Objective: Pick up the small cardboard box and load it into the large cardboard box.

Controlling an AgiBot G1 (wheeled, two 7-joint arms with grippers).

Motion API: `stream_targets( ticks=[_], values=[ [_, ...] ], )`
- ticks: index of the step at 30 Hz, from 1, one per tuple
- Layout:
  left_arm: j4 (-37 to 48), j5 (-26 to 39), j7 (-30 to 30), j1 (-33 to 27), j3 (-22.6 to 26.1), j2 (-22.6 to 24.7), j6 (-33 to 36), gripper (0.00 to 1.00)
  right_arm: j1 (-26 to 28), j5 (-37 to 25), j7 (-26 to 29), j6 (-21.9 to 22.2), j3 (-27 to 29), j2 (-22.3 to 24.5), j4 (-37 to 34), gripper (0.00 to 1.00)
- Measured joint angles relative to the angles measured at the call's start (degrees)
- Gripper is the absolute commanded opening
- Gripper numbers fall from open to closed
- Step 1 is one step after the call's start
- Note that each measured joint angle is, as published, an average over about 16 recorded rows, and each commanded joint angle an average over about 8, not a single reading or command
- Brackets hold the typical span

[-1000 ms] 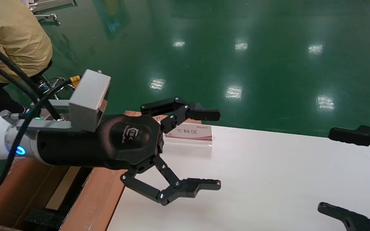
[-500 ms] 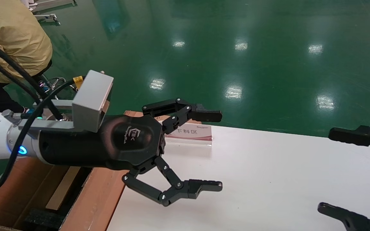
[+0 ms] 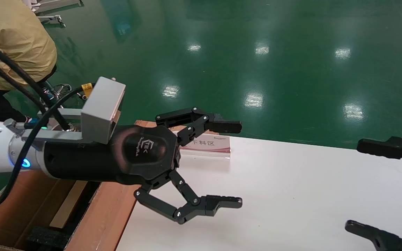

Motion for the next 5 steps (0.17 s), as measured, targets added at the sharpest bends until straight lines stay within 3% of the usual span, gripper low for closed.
stream_targets(
  ticks=[5],
  values=[
    [0.00, 0.03, -0.01, -0.08, 0.12, -0.01, -0.03, 1.00, 0.00, 0.01, -0.01, 0.00, -0.01, 0.00, 0.00, 1.00]
  ],
)
